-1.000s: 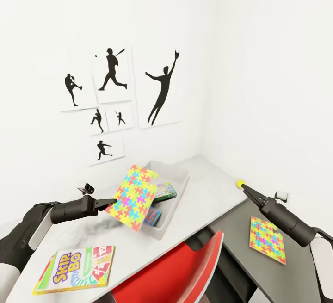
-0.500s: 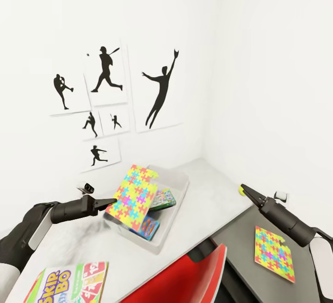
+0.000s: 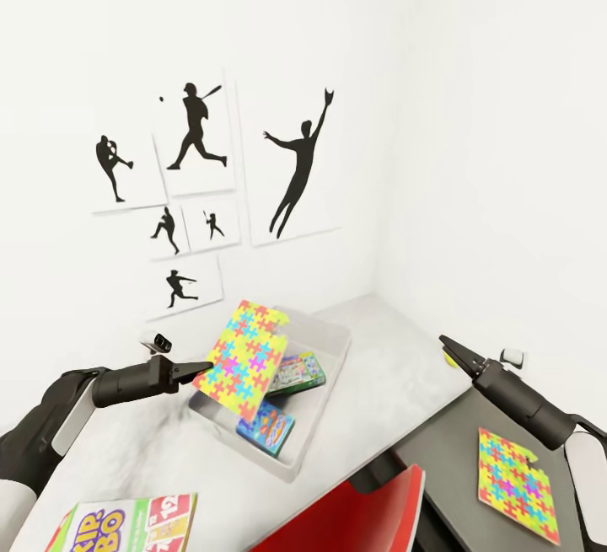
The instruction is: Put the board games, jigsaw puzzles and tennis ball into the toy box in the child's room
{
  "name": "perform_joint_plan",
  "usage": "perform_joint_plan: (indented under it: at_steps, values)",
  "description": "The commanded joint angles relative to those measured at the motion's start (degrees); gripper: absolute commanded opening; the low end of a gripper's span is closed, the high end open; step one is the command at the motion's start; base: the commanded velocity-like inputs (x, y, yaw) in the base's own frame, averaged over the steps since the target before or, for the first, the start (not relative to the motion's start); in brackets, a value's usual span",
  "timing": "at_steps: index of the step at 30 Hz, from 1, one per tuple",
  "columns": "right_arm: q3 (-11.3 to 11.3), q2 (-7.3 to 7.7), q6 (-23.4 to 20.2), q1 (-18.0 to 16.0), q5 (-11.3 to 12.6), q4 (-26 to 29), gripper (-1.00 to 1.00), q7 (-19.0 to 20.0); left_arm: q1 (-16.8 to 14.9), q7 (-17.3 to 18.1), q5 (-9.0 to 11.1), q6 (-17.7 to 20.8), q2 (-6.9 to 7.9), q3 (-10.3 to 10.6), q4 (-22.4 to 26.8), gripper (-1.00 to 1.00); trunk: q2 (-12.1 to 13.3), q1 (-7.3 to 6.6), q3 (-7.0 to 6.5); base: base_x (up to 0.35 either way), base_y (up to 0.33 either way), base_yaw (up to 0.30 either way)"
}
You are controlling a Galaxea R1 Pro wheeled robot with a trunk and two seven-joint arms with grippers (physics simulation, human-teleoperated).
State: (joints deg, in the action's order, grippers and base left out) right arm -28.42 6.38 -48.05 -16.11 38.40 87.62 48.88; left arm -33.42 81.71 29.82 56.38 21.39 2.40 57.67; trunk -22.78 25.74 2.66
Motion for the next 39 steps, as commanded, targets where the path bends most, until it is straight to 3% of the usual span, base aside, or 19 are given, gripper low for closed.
perform_joint_plan:
  at_steps: [1, 25, 29, 32, 36, 39]
  values:
    - [-0.07, -0.01, -0.29, -0.06, 0.07, 0.00, 1.00, 0.13, -0.06, 0.14, 0.24, 0.59, 0.06, 0.15, -0.01, -1.00, -0.14, 0.05, 0.13, 0.075, 0.000, 0.001]
    - [-0.29, 0.63, -0.37, -0.06, 0.06, -0.01, 1.00, 0.19, -0.09, -1.18, 0.22, 0.82, -0.17, 0.17, -0.08, -1.00, -0.14, 0.05, 0.13, 0.005, 0.000, 0.000]
    - [-0.31, 0.65, -0.41, -0.06, 0.03, 0.00, 1.00, 0.25, -1.63, -7.63, 0.33, 1.38, -3.55, 0.11, -0.06, -1.00, -0.14, 0.05, 0.13, 0.000, 0.000, 0.000]
    - [-0.34, 0.71, -0.51, -0.06, 0.02, 0.00, 1.00, 0.32, -6.21, -16.18, 0.51, 1.73, -6.90, 0.13, -0.76, -1.00, -0.14, 0.05, 0.13, 0.000, 0.000, 0.000]
    - [-0.35, 0.74, -0.55, -0.06, 0.01, 0.00, 1.00, 0.34, -9.51, -26.42, 0.44, 1.78, -11.38, 0.22, -4.70, -1.00, -0.14, 0.05, 0.13, 0.000, 0.000, 0.000]
    - [-0.39, 0.74, -0.55, -0.06, 0.01, 0.00, 1.00, 0.34, -11.99, -31.45, -0.18, 1.55, -13.33, 0.26, -7.83, -1.00, -0.14, 0.05, 0.13, 0.000, 0.000, 0.000]
